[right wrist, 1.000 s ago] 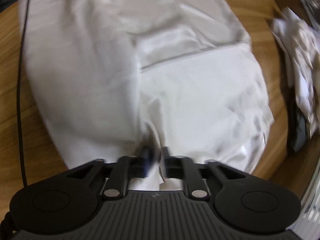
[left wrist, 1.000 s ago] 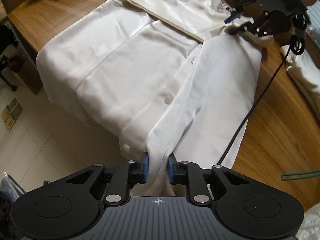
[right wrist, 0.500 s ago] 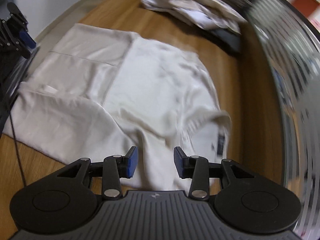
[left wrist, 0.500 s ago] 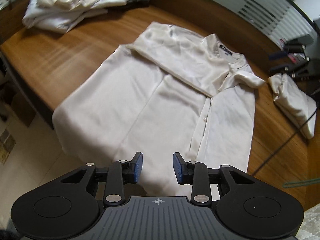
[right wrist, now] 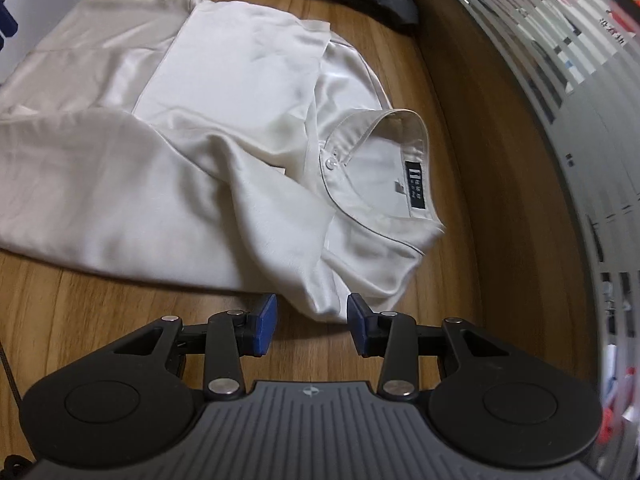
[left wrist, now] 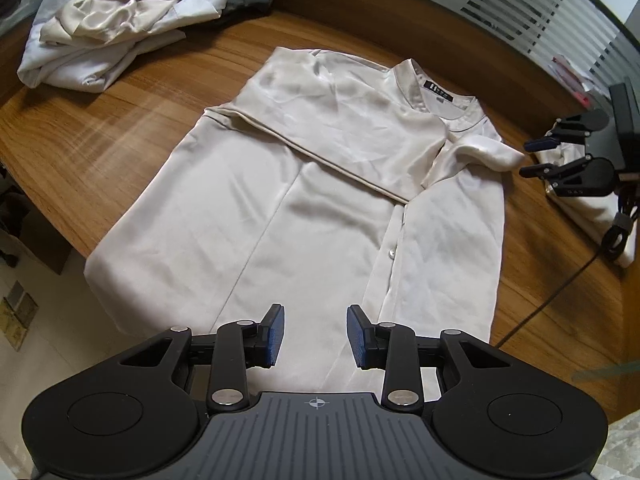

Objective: Fold clothes

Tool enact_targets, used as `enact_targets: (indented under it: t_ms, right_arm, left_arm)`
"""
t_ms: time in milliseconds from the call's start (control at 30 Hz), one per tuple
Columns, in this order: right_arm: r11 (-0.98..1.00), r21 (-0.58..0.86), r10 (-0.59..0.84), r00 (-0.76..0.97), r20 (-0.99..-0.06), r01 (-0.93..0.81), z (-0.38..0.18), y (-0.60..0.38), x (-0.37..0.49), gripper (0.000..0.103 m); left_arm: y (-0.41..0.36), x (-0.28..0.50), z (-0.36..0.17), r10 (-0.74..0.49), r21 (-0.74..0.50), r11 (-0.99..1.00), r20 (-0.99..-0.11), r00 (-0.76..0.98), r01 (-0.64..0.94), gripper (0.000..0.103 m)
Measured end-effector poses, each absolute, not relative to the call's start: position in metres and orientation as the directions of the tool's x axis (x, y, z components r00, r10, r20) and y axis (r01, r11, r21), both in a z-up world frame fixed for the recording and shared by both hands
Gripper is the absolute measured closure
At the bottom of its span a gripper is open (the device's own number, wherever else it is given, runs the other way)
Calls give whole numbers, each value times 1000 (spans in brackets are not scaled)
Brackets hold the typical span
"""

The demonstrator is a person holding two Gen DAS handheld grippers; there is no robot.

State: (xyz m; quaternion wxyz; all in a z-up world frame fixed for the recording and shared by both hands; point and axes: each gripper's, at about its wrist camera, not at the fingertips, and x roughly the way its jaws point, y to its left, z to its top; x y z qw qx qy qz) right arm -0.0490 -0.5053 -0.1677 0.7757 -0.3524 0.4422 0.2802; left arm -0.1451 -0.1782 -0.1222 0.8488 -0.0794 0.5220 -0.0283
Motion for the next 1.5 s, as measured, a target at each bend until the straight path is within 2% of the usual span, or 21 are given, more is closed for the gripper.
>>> enact_targets:
  t_ms: [33,100,300,500,667,833,933,1000,1133,1367,1500]
  right_arm:
    - [582,-280,142,435,-889,-763,-169,-505,-44,66]
    - [578,-234,177,400,-899,-782,-169,-507,-33,102]
    - [634,-156,257,397,-881,-757,-149,-517,5,102]
    - [630,-188,205,395,-896,-753,-166,-498,51,101]
    - [680,-261,116,451,-885,-686,-191,-482,73,90]
    - [762,-252,103,497,-862,-596,-175,-483,74,80]
    - [797,-234,106,510,-853,-557,-154,-482,61,78]
    - [820,-218,105,514,-851,-529,-139,-480,47,72]
    - [882,-170,94,517,-851,-440,-112,-471,19,72]
    - [982,-66,33,508,-860,-175,-79,-437,-45,72]
    - [1000,-19,-25,495,-868,18,-72,-408,-87,68]
  left_arm:
    - [-179,-145,-121,-121,-158,986,-884,452,-46,66]
    - [-180,-145,-120,-103,-149,986,-886,452,-69,66]
    - [-181,-154,-116,-67,-139,981,-892,448,-131,66]
    - [-178,-162,-113,-35,-113,982,-894,446,-150,65]
    - [-165,-162,-107,-20,-111,980,-882,471,-167,61]
    - [-147,-149,-104,-37,-116,985,-865,501,-127,59]
    - [-133,-131,-106,-74,-128,989,-855,513,-70,58]
    - [-122,-116,-109,-105,-131,991,-851,515,-15,58]
    - [-96,-82,-113,-174,-125,984,-842,510,130,58]
    - [-56,-11,-113,-324,-132,903,-835,445,410,57]
    - [-44,31,-115,-361,-123,849,-845,394,514,57]
